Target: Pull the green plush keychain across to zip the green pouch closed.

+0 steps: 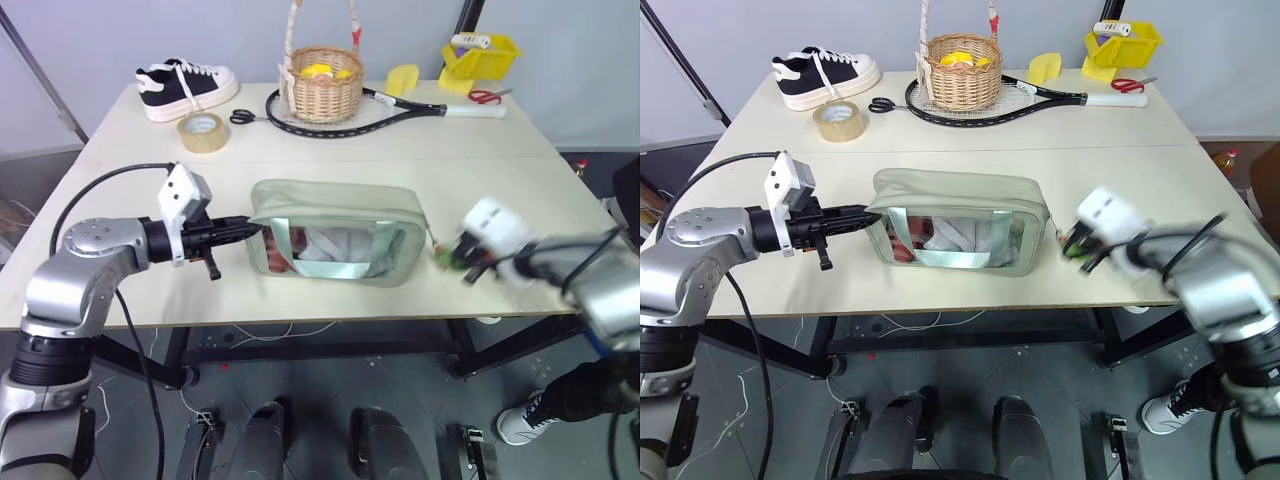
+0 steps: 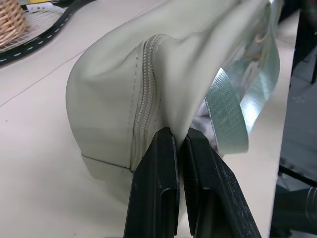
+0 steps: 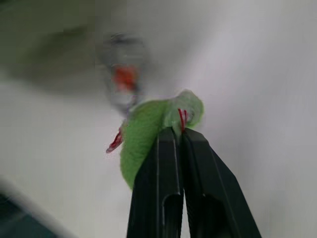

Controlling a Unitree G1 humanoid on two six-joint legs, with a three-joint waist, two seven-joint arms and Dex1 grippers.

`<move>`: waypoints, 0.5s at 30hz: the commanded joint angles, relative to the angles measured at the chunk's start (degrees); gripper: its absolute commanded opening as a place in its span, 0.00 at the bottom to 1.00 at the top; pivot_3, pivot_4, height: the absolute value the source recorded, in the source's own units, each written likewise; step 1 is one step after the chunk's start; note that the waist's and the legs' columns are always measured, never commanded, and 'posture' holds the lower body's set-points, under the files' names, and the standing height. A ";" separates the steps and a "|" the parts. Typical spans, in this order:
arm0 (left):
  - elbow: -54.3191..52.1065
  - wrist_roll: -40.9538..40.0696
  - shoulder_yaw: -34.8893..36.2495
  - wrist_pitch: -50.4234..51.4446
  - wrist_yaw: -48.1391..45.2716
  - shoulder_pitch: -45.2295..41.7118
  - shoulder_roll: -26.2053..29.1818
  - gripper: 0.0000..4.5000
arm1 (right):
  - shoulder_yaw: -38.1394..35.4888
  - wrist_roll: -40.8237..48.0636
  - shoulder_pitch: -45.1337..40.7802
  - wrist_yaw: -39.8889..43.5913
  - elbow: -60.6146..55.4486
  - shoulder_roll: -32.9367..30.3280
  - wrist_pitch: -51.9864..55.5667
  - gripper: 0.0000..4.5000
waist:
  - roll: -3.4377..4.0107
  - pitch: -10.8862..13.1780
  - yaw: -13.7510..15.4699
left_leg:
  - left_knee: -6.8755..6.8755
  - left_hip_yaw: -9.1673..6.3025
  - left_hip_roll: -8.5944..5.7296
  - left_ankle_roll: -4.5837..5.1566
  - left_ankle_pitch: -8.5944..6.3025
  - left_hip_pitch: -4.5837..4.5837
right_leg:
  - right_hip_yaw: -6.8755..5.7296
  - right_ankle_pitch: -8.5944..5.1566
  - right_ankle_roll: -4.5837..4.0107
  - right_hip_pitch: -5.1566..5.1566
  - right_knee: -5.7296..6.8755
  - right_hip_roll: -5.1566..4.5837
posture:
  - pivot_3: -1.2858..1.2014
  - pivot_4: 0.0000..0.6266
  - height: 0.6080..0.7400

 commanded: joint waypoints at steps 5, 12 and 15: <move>-3.71 -2.16 2.41 3.23 3.85 2.35 -0.51 0.00 | 3.16 -5.72 0.00 -4.95 2.80 2.67 -2.01 0.02 | -0.08 -0.05 -0.07 | -0.04 0.01 0.01 -0.08 -0.15 0.55 | -0.01 -0.02 -0.03 0.61 -0.19 -0.02 | 0.52 0.24 0.88; -5.48 -3.75 2.95 4.39 4.85 3.23 0.02 0.00 | -2.02 -3.72 -6.20 -3.34 6.90 3.00 -1.97 0.02 | -0.06 -0.04 0.00 | -0.07 0.01 0.04 -0.08 -0.17 0.52 | 0.00 0.00 -0.05 0.59 -0.28 -0.06 | 0.52 0.24 0.88; -5.73 -4.32 2.98 4.68 5.08 3.00 0.17 0.00 | -6.47 0.25 -9.60 -0.87 6.60 3.42 0.16 0.23 | -0.06 -0.03 0.02 | -0.07 0.02 0.03 -0.07 -0.16 0.46 | 0.02 0.00 -0.06 0.52 -0.27 -0.04 | 0.52 0.24 0.88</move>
